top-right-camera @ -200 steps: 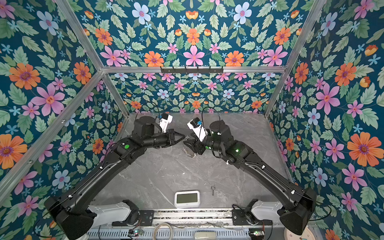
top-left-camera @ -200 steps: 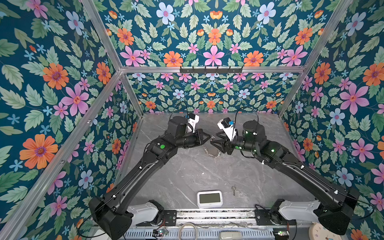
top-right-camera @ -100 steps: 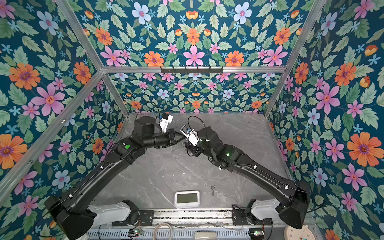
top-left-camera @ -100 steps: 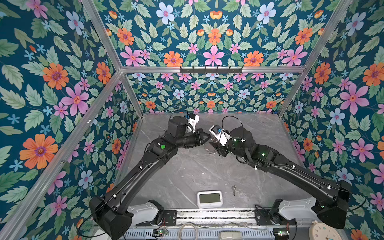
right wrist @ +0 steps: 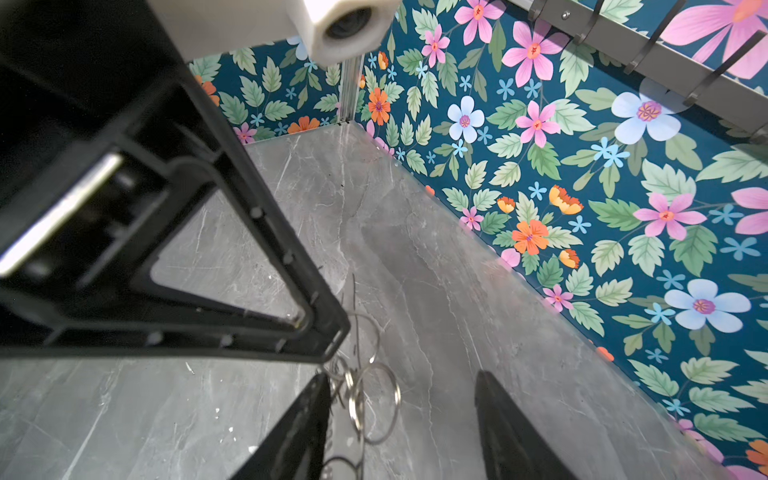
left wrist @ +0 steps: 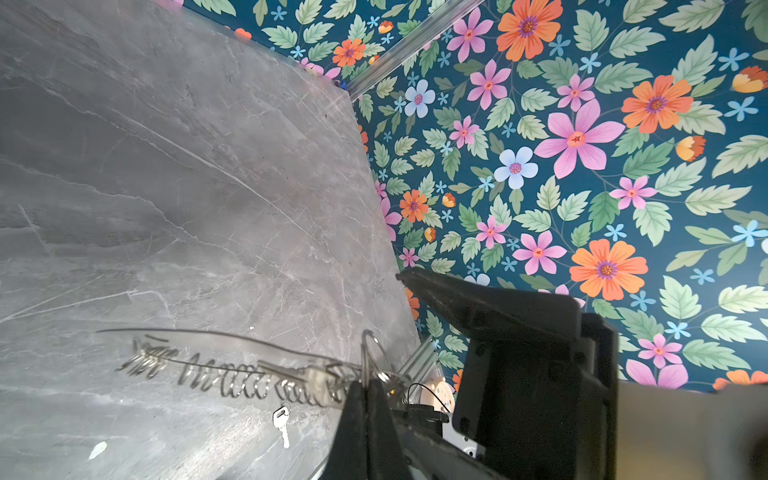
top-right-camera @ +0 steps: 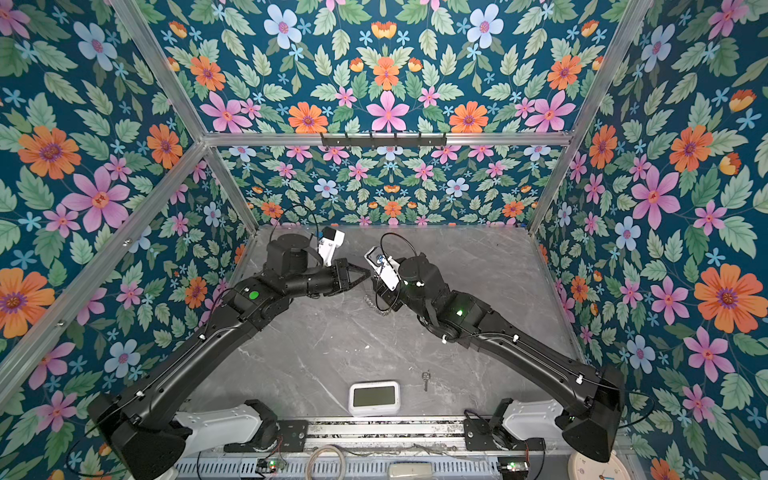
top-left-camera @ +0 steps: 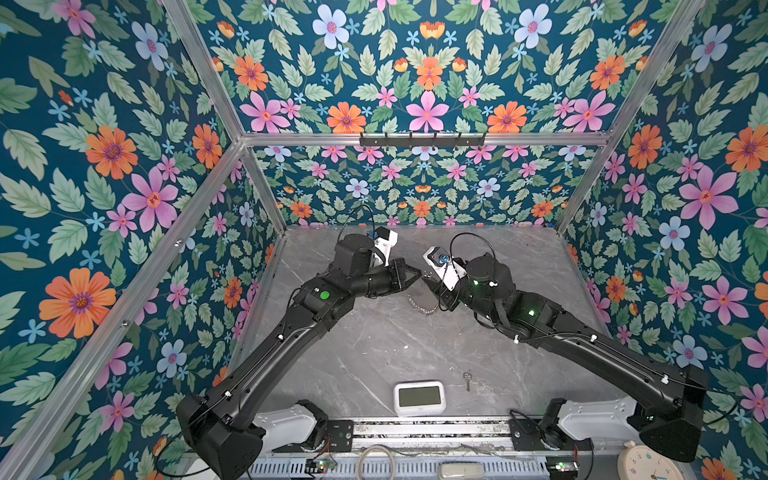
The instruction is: Remove the keys from the keyring
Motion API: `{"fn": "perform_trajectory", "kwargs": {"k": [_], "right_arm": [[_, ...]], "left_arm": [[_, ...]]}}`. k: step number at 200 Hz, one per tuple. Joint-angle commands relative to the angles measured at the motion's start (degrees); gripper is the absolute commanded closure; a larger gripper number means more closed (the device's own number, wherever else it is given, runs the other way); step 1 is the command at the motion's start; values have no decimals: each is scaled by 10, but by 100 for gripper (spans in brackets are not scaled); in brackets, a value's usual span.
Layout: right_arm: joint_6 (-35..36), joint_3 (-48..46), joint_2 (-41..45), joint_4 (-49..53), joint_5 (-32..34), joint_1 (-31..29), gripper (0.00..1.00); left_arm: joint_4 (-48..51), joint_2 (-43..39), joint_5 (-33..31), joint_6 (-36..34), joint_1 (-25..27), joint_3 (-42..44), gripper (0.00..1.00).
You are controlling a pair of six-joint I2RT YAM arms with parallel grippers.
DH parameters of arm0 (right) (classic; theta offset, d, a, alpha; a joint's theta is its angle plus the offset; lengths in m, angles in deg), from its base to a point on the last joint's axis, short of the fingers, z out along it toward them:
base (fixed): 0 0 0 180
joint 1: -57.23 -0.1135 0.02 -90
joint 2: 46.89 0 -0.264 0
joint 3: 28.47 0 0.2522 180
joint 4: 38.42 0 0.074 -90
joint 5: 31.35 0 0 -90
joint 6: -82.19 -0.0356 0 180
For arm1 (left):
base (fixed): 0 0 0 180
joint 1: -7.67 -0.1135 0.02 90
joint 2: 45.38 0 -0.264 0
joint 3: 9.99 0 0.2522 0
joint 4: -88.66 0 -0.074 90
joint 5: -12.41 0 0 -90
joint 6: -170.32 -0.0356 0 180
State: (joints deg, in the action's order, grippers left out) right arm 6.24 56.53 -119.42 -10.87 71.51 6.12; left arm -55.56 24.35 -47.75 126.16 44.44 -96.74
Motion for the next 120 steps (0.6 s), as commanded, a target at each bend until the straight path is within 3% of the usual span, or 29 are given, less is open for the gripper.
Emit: {"fn": "perform_trajectory", "kwargs": {"k": [1, 104, 120], "right_arm": [[-1, -4, 12, -29, 32, 1, 43], [-51, -7, 19, -19, 22, 35, 44], [-71, -5, 22, -9, -4, 46, 44]], "left_arm": [[-21, -5, 7, -8, 0, 2, 100], [-34, -8, 21, -26, 0, 12, 100], [-35, -8, 29, -40, -1, 12, 100]]}}
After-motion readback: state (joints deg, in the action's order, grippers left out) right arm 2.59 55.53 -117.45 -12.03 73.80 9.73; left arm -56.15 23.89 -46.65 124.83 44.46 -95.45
